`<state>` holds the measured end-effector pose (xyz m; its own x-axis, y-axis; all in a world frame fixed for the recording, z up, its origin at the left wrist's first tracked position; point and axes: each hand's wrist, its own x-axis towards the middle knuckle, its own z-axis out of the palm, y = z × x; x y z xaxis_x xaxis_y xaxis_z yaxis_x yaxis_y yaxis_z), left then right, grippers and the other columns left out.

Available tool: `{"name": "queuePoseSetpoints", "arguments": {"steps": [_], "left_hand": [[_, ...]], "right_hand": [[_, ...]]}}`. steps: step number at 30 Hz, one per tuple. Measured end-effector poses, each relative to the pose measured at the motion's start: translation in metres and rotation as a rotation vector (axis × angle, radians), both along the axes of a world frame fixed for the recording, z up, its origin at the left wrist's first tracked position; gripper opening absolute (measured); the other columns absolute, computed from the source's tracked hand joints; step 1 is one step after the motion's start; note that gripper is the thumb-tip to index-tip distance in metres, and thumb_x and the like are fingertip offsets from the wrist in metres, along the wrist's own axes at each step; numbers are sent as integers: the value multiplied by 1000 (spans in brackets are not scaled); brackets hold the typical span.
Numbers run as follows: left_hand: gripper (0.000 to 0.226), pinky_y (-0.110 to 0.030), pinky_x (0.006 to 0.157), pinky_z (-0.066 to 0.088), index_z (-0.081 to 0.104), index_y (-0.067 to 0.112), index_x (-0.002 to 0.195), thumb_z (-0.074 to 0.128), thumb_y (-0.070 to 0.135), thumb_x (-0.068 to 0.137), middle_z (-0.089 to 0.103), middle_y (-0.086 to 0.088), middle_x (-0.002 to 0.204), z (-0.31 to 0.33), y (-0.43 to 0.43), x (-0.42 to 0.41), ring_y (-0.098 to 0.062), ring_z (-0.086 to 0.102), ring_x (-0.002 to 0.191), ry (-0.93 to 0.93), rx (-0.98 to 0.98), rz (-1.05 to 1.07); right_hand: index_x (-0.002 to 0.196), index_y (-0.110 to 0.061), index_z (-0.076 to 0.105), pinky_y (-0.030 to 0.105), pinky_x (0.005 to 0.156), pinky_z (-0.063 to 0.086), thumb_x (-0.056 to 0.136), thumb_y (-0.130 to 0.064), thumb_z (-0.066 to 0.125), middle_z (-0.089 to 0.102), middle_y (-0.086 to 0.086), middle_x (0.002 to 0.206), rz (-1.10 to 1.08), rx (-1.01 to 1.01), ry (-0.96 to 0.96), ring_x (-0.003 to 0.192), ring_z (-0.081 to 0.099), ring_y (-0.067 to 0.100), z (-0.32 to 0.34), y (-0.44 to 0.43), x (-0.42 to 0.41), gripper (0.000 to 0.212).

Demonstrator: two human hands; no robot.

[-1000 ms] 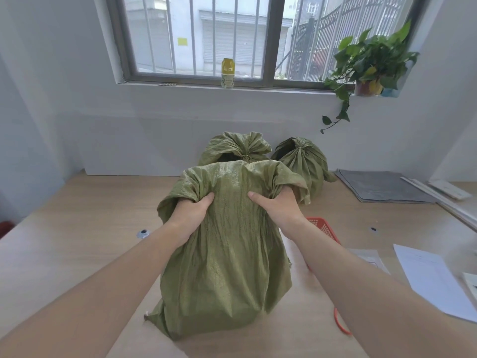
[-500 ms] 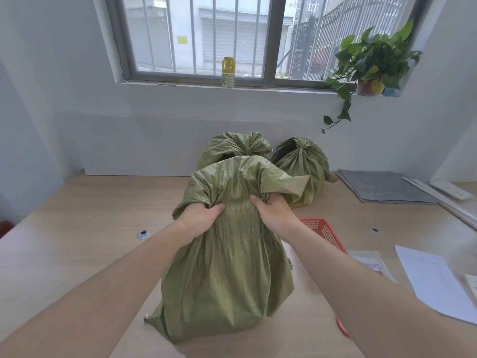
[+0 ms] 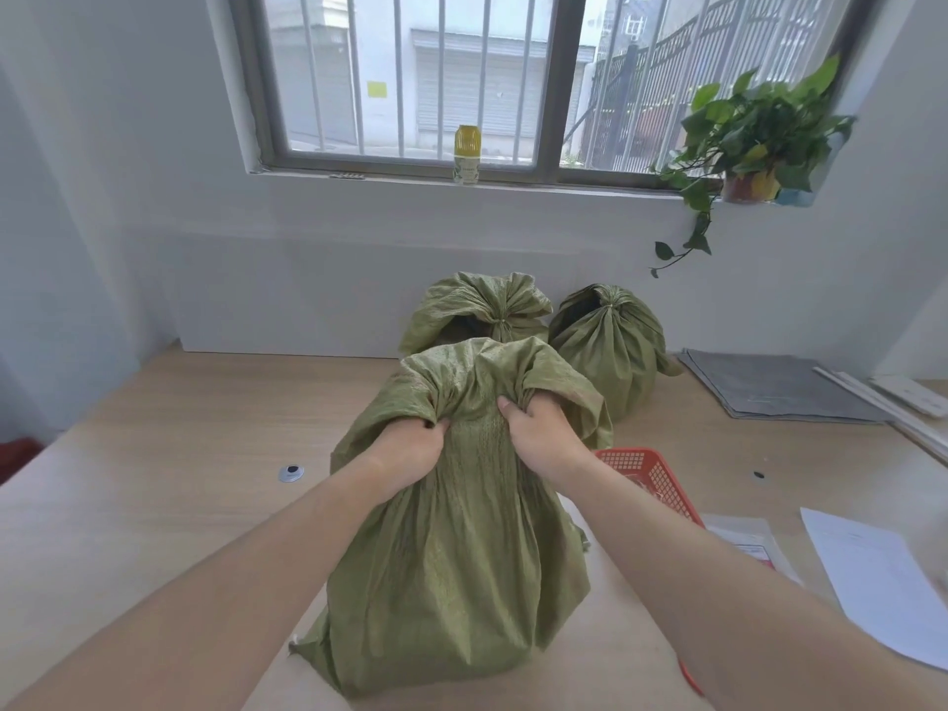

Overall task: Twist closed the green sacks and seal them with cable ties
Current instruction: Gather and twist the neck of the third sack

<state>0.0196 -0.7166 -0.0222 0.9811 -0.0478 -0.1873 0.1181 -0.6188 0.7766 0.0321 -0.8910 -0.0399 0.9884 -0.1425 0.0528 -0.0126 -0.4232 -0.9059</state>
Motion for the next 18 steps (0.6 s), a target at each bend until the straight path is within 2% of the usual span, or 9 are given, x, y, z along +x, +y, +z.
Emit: {"name": "queuePoseSetpoints", "arguments": {"steps": [2,6,9,11,13,15,18], "left_hand": [[50,-41,99,46,61,-7,127,38,34,110,63,-26,131,-3,1,0,-40,58,123,25,18,11],[49,-44,102,45,60,-7,127,34,30,110,62,-27,131,-6,-1,-1,-40,58,123,23,57,7],[42,-37,112,37,52,0,139,31,24,111,54,-18,143,-7,-5,0,-33,50,132,22,49,-3],[39,-31,106,38,52,7,137,32,26,109,55,-9,133,-7,-6,2,-27,51,123,18,8,17],[31,-30,94,40,57,12,125,37,29,107,57,-5,114,-9,-7,3,-21,53,105,7,-57,33],[26,-29,89,40,57,16,116,40,31,106,58,1,102,-11,-8,5,-15,54,94,9,-137,47],[29,-31,91,47,64,17,115,45,34,102,65,2,104,-10,-10,6,-12,59,95,10,-270,61]], "right_hand": [[152,-12,44,43,122,32,106,-31,53,52,4,149,10,10,24,142,44,26,1,3,1,50],[146,-16,52,44,119,37,100,-36,60,59,1,142,4,75,41,136,51,25,2,7,1,51],[140,-22,58,41,114,44,92,-51,67,66,-7,131,44,98,27,127,59,17,2,7,0,57],[136,-24,59,34,109,47,86,-55,75,68,-11,126,84,103,13,121,62,11,4,5,-3,61],[133,-25,58,30,105,48,85,-48,80,67,-11,124,104,79,19,117,63,9,5,4,-5,57],[135,-23,57,30,104,47,91,-37,77,66,-7,125,110,78,41,116,61,12,8,5,-6,51],[137,-19,58,29,100,49,99,-32,68,67,-3,126,125,155,102,118,62,17,11,8,-7,42]]}}
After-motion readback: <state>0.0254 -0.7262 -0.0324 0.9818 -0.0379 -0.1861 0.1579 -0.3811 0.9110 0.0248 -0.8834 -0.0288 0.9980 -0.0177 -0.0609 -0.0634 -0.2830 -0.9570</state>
